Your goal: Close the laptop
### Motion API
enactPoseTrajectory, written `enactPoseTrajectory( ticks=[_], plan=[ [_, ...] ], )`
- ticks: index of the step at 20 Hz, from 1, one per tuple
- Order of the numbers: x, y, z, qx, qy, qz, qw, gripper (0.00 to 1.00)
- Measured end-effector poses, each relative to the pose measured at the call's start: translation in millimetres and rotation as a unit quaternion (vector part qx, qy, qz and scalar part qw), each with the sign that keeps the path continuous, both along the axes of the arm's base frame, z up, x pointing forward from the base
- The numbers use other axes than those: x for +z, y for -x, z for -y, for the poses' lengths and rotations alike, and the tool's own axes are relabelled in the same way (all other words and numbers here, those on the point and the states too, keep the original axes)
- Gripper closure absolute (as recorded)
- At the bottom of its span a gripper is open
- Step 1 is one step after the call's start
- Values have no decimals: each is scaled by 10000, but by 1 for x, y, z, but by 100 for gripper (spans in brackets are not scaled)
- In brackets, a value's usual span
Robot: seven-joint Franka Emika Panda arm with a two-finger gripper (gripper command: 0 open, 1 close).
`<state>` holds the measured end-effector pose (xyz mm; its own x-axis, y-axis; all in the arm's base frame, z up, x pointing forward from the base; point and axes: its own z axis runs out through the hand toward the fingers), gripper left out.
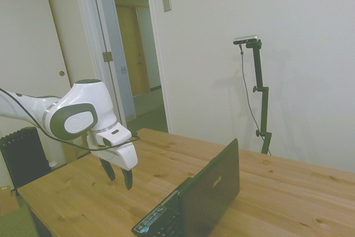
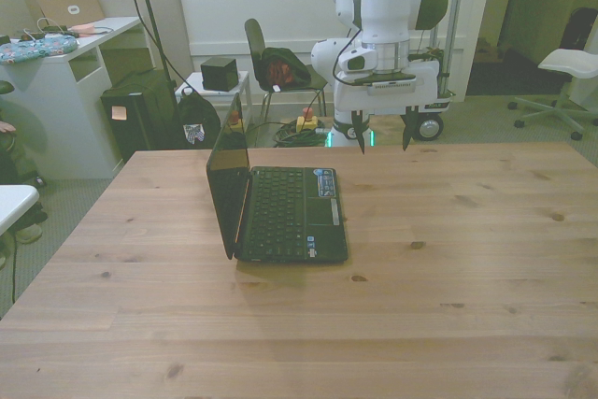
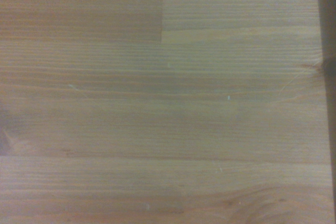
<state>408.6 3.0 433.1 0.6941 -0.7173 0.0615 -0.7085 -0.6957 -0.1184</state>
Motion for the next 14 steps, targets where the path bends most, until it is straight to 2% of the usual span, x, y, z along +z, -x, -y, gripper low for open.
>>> enactPoseTrajectory(
  ticks=[2, 4, 10, 14],
  plan=[
    [0, -1, 0, 14, 13, -5, 10000, 0],
    [11, -10, -1, 12, 239, 90, 9997, 0],
    [96, -63, 28, -606, 667, 540, 9945, 0],
    [152, -66, 60, -1017, 690, 705, 9899, 0]
  ],
)
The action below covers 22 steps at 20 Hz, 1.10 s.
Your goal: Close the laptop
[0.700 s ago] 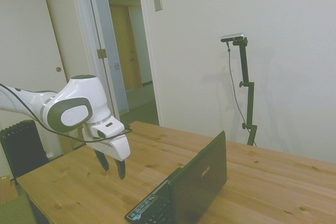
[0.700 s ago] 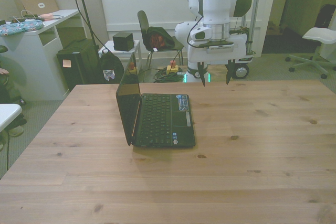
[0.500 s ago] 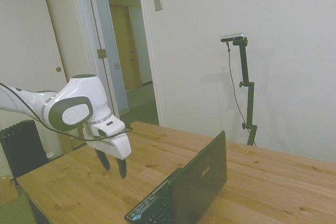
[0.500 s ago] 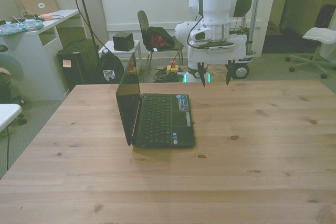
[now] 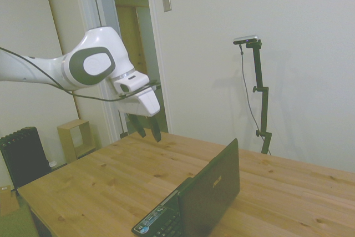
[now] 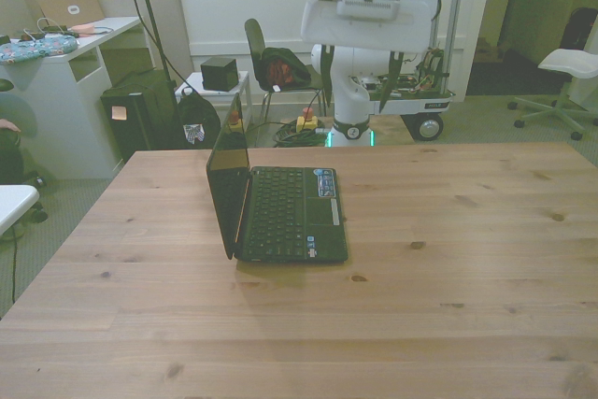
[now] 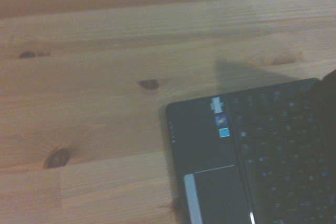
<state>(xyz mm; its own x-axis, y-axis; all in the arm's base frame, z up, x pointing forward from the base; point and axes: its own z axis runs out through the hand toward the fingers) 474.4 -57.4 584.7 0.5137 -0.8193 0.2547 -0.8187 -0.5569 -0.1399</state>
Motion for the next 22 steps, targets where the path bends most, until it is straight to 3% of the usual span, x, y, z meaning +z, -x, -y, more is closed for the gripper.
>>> enactPoseTrajectory(
  ticks=[4, 8, 11, 14, 18, 22],
  plan=[
    [33, 18, 51, -448, -74, 116, 9989, 0],
    [43, 45, 145, -885, -173, 116, 9959, 0],
    [29, 54, 205, -1106, -259, -18, 9935, 0],
    [7, 39, 245, -1250, -367, -170, 9913, 0],
    [-12, 14, 274, -1312, -463, -265, 9899, 0],
    [-7, 13, 284, -1320, -452, -201, 9900, 0]
  ],
)
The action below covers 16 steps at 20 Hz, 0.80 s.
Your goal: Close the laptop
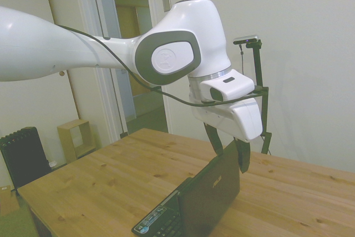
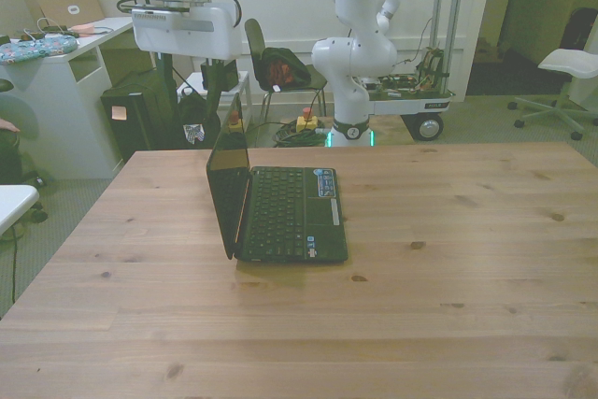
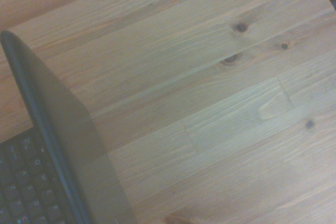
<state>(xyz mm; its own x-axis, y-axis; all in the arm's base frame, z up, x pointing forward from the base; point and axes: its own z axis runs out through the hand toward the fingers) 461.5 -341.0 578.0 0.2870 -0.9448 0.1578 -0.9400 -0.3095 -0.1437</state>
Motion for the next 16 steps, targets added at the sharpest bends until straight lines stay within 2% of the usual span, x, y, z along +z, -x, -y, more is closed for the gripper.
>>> enactPoseTrajectory(
  ticks=[2, 6, 7, 16],
  plan=[
    [-2, 3, 4, -25, -7, -16, 10000, 0],
    [-30, 11, 15, -106, -147, -195, 9996, 0],
    [-36, 12, 19, -113, -176, -222, 9995, 100],
    [-50, 12, 29, -105, -301, -225, 9992, 100]
  ],
)
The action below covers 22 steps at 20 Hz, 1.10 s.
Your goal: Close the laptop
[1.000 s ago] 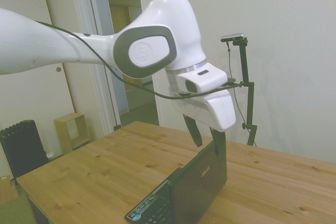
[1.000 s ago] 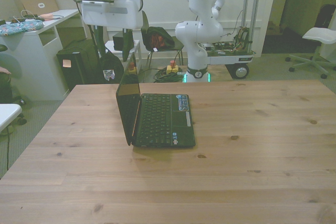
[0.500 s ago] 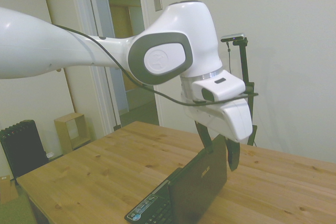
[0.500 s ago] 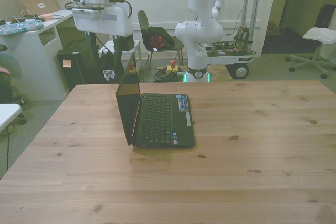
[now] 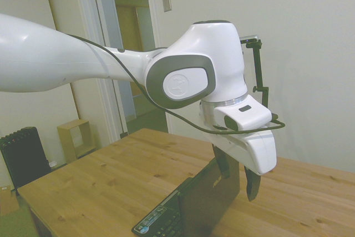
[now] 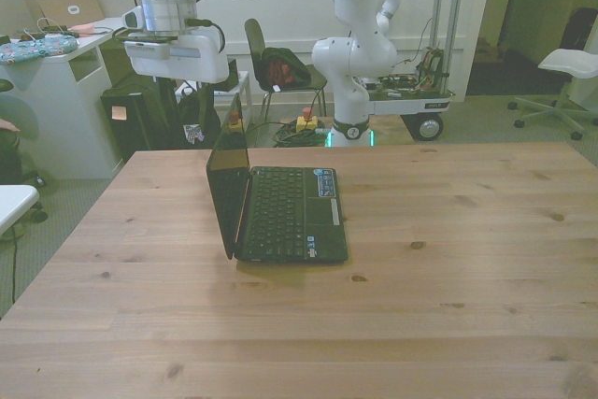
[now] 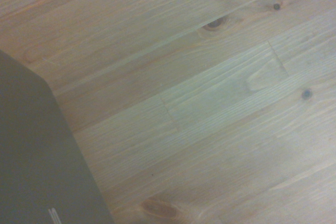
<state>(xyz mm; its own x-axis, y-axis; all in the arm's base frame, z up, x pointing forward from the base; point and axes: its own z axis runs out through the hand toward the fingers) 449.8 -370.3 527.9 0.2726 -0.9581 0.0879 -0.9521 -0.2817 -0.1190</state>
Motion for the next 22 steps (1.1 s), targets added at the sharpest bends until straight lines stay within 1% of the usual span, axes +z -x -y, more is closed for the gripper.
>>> enactPoseTrajectory(
  ticks=[22],
  plan=[
    [-7, -7, -3, 51, 0, -37, 10000, 100]
  ],
)
